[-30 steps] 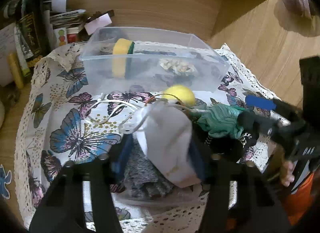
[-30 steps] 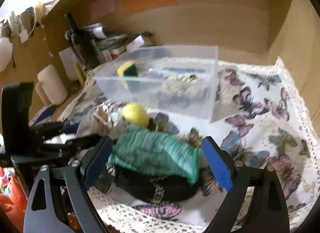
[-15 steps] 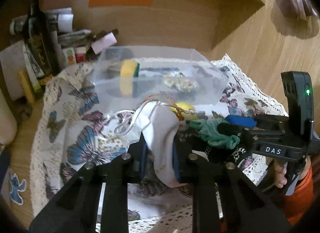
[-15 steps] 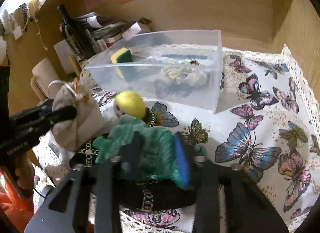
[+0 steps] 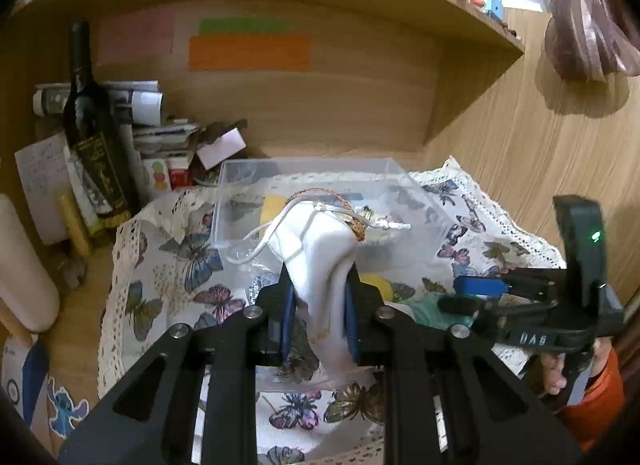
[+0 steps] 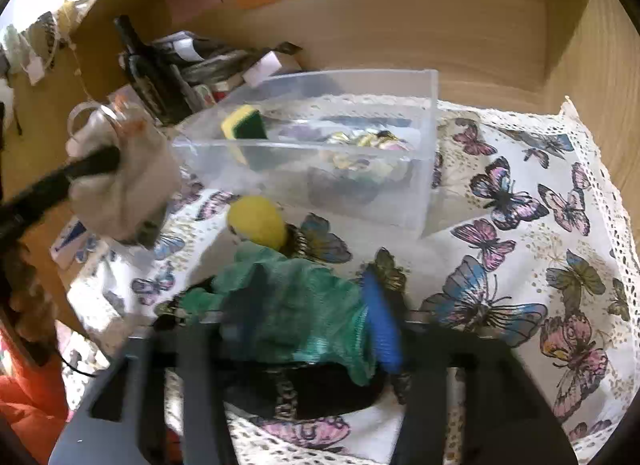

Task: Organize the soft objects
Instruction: 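Grasp the white cloth bag with the left tool while the right tool grasps the green sock, then lower the white bag and green sock into the clear box with both tools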

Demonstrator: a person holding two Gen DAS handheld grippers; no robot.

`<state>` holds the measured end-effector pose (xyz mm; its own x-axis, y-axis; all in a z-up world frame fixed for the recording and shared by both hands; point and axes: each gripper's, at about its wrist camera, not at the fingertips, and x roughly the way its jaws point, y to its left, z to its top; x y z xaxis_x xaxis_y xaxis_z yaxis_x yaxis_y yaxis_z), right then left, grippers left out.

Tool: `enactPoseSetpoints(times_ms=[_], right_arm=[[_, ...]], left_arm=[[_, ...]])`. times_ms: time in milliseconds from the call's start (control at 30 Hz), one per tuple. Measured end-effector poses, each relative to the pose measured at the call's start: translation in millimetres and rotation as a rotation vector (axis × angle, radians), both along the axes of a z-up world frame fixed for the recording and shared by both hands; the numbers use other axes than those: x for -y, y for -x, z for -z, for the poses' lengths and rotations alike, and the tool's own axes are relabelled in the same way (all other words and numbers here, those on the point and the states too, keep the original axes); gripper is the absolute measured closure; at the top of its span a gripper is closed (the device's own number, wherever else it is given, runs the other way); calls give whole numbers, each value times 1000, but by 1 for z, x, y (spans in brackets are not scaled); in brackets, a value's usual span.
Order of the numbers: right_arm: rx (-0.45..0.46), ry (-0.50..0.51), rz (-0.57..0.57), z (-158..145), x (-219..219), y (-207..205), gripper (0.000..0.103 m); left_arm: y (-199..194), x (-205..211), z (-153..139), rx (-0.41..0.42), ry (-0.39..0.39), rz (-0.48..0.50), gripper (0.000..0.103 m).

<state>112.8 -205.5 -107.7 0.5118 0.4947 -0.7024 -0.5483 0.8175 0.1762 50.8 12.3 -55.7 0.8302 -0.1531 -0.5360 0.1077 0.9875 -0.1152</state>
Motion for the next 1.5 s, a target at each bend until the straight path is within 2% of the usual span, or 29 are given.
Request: enactPoseSetpoints(times_ms=[100,133,200,267,333,600,733,833,933,1000,1033,1067,1200,1233,1267,1367,1500], right_arm=[[-18,40,-29,11,-5,-1,50],[-25,47,-39,15,-6,-2,54],[-22,42,-55,17,-8,0,64],[-2,36,-61,16,-9,3,83],[27,43,-47,12,-9,5,93],[96,20,-26,-6,-1,11,99],[155,-2,-16,-25,3,15,99],[143,-3,-30,-31,3,12,99],[92,14,-43,-26,0,4,92],[57,36,-54,-16,-4,0,79],[31,44,-64,-11,-7,-3,69],[8,49,-73,-5,-9,-5,65],[-25,74,-103,11,-17,-5,64],[-25,81,-111,13,-18,-4,65],[-23,78,-115,14,-18,-2,75],[5,83,-124,12,-20,6,92],[45,94,-107,5,-18,11,96]], left_arm=[[-2,-1,-6,14,2,12,82],[-4,-1,-8,16,1,16,82],[-7,0,-8,8,0,30,82],[-11,-1,-5,-9,5,39,82],[-17,-1,3,-42,10,44,82],[-28,-8,29,-126,14,15,81],[-27,-14,23,-104,16,-14,82],[-22,-16,9,-51,7,-29,82],[-20,-16,-7,4,-13,-31,82],[-21,-13,-17,37,-32,-33,82],[-23,-12,-23,53,-40,-31,82],[-25,-10,-26,63,-46,-27,82],[-37,0,-42,107,-74,-10,82],[-41,3,-44,113,-84,-9,82],[-45,5,-46,116,-89,-7,82],[-60,12,-48,116,-103,4,82],[-83,20,-44,101,-135,13,82]])
